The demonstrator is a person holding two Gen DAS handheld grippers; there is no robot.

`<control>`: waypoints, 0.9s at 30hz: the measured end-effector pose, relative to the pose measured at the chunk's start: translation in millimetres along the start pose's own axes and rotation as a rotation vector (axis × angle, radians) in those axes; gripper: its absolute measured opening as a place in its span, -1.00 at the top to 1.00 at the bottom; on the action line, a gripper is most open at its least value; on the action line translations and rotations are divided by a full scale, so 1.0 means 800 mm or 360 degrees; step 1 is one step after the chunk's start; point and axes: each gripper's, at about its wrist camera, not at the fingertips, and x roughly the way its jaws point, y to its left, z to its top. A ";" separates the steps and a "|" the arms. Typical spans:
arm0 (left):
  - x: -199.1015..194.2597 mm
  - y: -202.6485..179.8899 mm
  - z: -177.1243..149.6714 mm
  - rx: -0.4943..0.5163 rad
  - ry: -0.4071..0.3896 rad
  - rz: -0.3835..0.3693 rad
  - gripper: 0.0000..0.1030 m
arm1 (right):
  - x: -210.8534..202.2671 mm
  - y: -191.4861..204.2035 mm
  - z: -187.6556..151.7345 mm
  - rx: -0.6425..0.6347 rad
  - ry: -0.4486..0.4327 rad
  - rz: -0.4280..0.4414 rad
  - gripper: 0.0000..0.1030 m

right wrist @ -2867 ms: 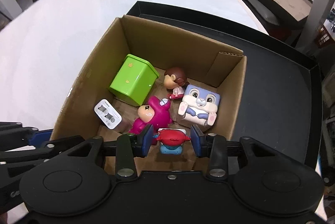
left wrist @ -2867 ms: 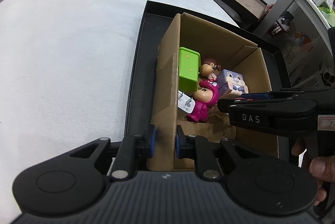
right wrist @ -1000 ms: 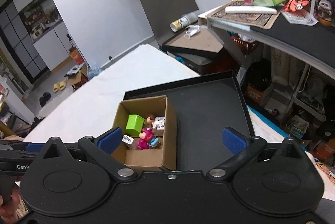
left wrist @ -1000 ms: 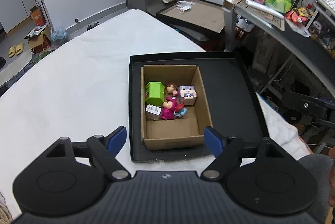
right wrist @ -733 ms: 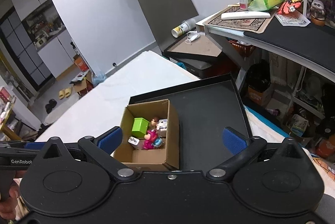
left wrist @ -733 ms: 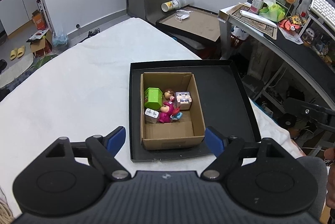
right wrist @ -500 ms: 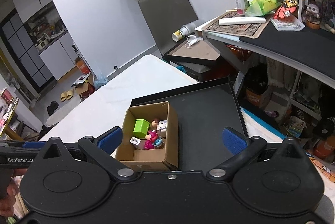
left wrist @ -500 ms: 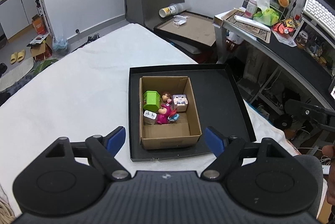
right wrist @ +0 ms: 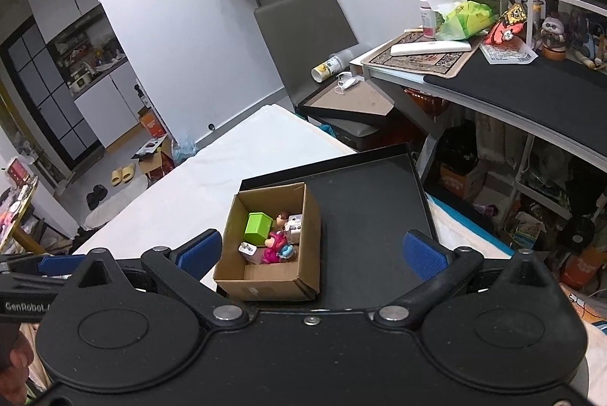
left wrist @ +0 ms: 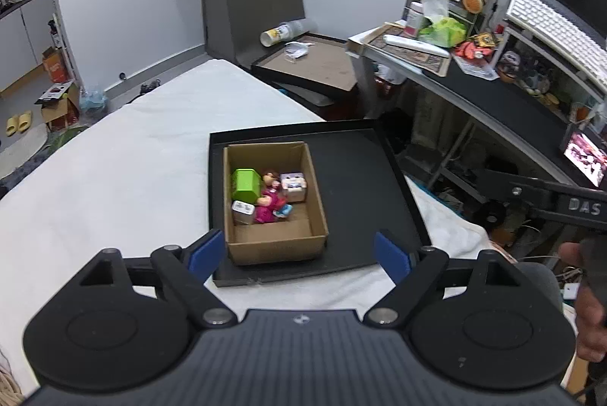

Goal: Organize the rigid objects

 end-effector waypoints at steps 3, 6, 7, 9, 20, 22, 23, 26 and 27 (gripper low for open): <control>-0.010 -0.002 -0.005 0.0017 -0.0017 -0.0006 -0.68 | -0.005 0.003 -0.005 -0.0008 -0.0001 -0.0010 -1.00; -0.016 0.001 -0.011 0.0018 -0.0027 -0.0008 -0.69 | -0.007 0.005 -0.011 -0.0005 0.0010 -0.0011 -1.00; -0.017 0.003 -0.013 0.0013 -0.0031 -0.0009 -0.69 | -0.008 0.006 -0.014 -0.0011 0.0013 -0.0016 -1.00; -0.019 0.006 -0.018 0.0012 -0.0044 0.0000 -0.70 | -0.008 0.009 -0.018 -0.0042 0.0022 -0.0036 -1.00; -0.018 0.017 -0.026 -0.0029 -0.0090 0.0044 -0.76 | -0.008 0.016 -0.035 -0.0036 0.0033 -0.0023 -1.00; -0.019 0.017 -0.027 -0.0027 -0.0086 0.0043 -0.77 | -0.009 0.016 -0.036 -0.0028 0.0034 -0.0021 -1.00; -0.019 0.017 -0.028 -0.0027 -0.0088 0.0040 -0.77 | -0.010 0.016 -0.037 -0.0031 0.0032 -0.0025 -1.00; -0.015 0.014 -0.030 -0.0027 -0.0085 0.0044 -0.77 | -0.011 0.020 -0.039 -0.0052 0.0028 -0.0020 -1.00; -0.014 0.013 -0.031 -0.0031 -0.0078 0.0038 -0.77 | -0.011 0.022 -0.039 -0.0061 0.0025 -0.0016 -1.00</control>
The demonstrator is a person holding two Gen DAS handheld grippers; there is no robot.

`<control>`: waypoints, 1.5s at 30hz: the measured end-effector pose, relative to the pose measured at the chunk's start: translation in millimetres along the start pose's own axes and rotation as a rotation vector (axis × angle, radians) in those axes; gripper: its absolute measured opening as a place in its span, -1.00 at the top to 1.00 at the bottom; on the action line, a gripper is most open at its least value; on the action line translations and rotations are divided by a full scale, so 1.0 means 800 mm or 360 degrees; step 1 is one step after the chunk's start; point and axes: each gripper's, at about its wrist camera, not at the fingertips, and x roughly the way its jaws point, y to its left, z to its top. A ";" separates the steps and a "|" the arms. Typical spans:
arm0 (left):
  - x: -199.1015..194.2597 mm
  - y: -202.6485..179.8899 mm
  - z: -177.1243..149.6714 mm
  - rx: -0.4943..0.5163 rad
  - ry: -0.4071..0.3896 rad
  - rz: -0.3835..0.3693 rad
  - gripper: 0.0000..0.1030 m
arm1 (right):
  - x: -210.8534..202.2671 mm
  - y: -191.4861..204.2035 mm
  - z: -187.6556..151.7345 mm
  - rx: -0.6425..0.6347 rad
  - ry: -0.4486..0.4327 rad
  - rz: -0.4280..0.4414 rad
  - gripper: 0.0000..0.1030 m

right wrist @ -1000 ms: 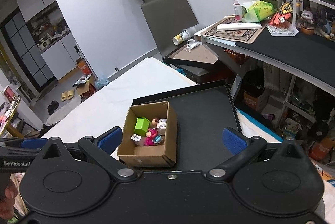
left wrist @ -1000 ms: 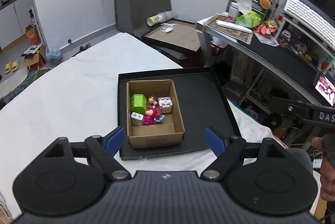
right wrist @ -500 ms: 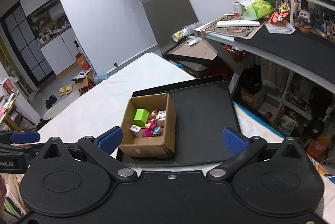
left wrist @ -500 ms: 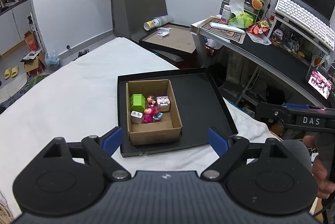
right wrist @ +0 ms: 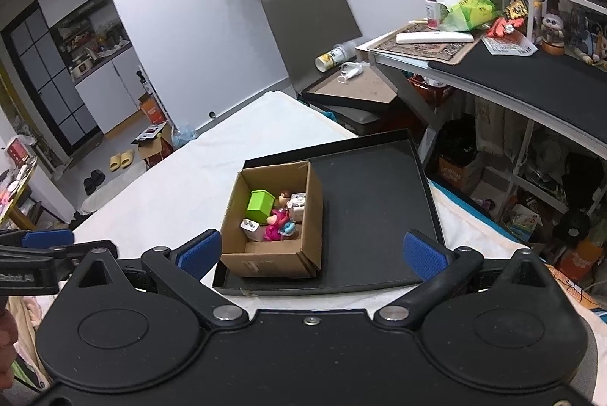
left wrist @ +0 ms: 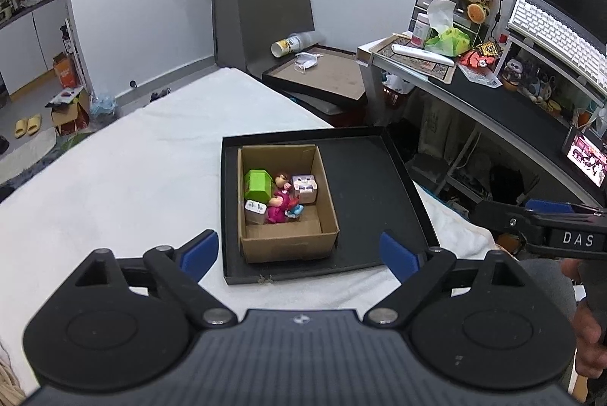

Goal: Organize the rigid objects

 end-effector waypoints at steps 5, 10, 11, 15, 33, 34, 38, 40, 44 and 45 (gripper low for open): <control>0.004 -0.002 -0.001 0.0010 0.0006 0.0017 -0.78 | -0.004 0.006 -0.001 -0.0044 -0.0012 -0.0004 -1.00; 0.008 -0.008 -0.003 0.0026 0.0003 0.0011 -0.78 | -0.005 0.003 -0.003 -0.0030 -0.0007 -0.0016 -1.00; 0.008 -0.009 -0.004 0.0036 0.0003 0.0008 -0.78 | -0.003 0.002 -0.003 -0.0026 -0.0004 -0.0018 -1.00; 0.009 -0.012 -0.005 0.0055 0.0012 -0.0006 -0.78 | -0.003 -0.002 -0.006 -0.0011 0.0004 -0.0024 -1.00; 0.010 -0.016 -0.004 0.0051 0.0000 -0.0032 -0.78 | -0.007 -0.008 -0.006 0.0009 -0.0010 -0.0043 -1.00; 0.010 -0.017 -0.004 0.0050 -0.0001 -0.0028 -0.78 | -0.007 -0.008 -0.006 0.0009 -0.0009 -0.0043 -1.00; 0.010 -0.016 -0.004 0.0041 -0.0002 -0.0026 -0.78 | -0.009 -0.008 -0.006 0.0006 -0.0015 -0.0043 -1.00; 0.009 -0.016 -0.005 0.0043 -0.0005 -0.0026 -0.78 | -0.009 -0.009 -0.006 0.0007 -0.0014 -0.0044 -1.00; 0.009 -0.016 -0.005 0.0040 -0.0001 -0.0022 -0.78 | -0.010 -0.010 -0.006 0.0014 -0.0012 -0.0048 -1.00; 0.009 -0.016 -0.005 0.0039 0.0001 -0.0022 -0.78 | -0.009 -0.010 -0.005 0.0015 -0.0011 -0.0050 -1.00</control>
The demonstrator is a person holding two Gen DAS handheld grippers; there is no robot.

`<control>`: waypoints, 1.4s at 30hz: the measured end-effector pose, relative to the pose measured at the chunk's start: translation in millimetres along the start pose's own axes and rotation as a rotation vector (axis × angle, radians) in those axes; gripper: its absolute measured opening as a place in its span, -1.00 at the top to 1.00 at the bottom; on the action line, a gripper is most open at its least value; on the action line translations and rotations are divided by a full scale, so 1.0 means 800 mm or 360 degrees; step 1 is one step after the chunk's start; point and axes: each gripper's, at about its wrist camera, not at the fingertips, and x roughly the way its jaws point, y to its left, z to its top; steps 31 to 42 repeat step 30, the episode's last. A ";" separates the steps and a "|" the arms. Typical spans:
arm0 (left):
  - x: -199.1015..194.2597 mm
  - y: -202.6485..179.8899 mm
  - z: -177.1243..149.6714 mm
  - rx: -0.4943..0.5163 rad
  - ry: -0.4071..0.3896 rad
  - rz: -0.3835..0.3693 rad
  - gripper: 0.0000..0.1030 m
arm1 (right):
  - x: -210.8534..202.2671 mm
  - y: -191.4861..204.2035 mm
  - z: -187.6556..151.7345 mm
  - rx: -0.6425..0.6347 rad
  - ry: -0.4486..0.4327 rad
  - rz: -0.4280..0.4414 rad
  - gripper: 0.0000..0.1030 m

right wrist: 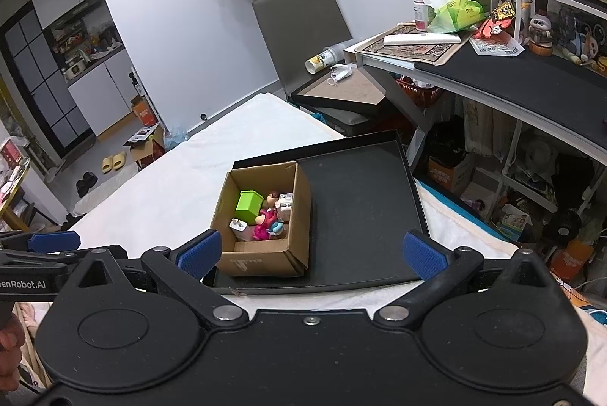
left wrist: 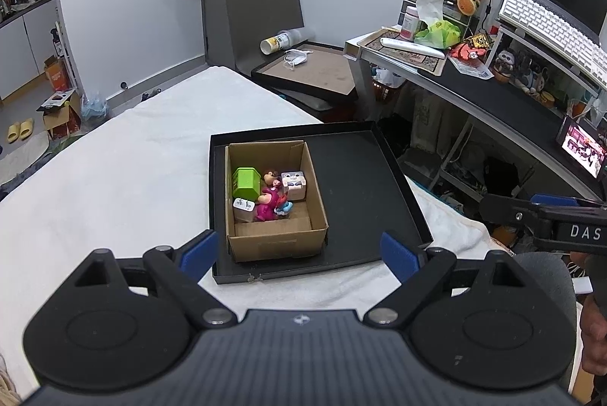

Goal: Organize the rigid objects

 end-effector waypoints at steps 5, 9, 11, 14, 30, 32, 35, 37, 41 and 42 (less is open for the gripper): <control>0.000 0.001 0.000 -0.0002 -0.0002 -0.0006 -0.78 | 0.000 0.000 0.000 -0.0013 -0.0002 -0.0003 -1.00; -0.001 0.002 -0.001 -0.0001 -0.0002 -0.0010 -0.78 | 0.001 0.002 -0.001 -0.0022 0.0001 -0.0005 -1.00; 0.000 0.002 -0.001 -0.0001 0.0005 -0.0012 -0.78 | 0.001 0.003 -0.001 -0.0022 0.0001 -0.0009 -1.00; -0.001 0.003 -0.001 -0.0007 0.0010 -0.0011 -0.78 | 0.001 0.004 -0.001 -0.0029 0.0004 -0.0021 -1.00; 0.000 0.002 -0.001 -0.0007 0.0024 -0.0014 -0.78 | 0.003 0.007 -0.002 -0.0061 0.0017 -0.0051 -1.00; 0.000 0.002 -0.001 -0.0007 0.0024 -0.0014 -0.78 | 0.003 0.007 -0.002 -0.0061 0.0017 -0.0051 -1.00; 0.000 0.002 -0.001 -0.0007 0.0024 -0.0014 -0.78 | 0.003 0.007 -0.002 -0.0061 0.0017 -0.0051 -1.00; 0.000 0.002 -0.001 -0.0007 0.0024 -0.0014 -0.78 | 0.003 0.007 -0.002 -0.0061 0.0017 -0.0051 -1.00; 0.000 0.002 -0.001 -0.0007 0.0024 -0.0014 -0.78 | 0.003 0.007 -0.002 -0.0061 0.0017 -0.0051 -1.00; 0.000 0.002 -0.001 -0.0007 0.0024 -0.0014 -0.78 | 0.003 0.007 -0.002 -0.0061 0.0017 -0.0051 -1.00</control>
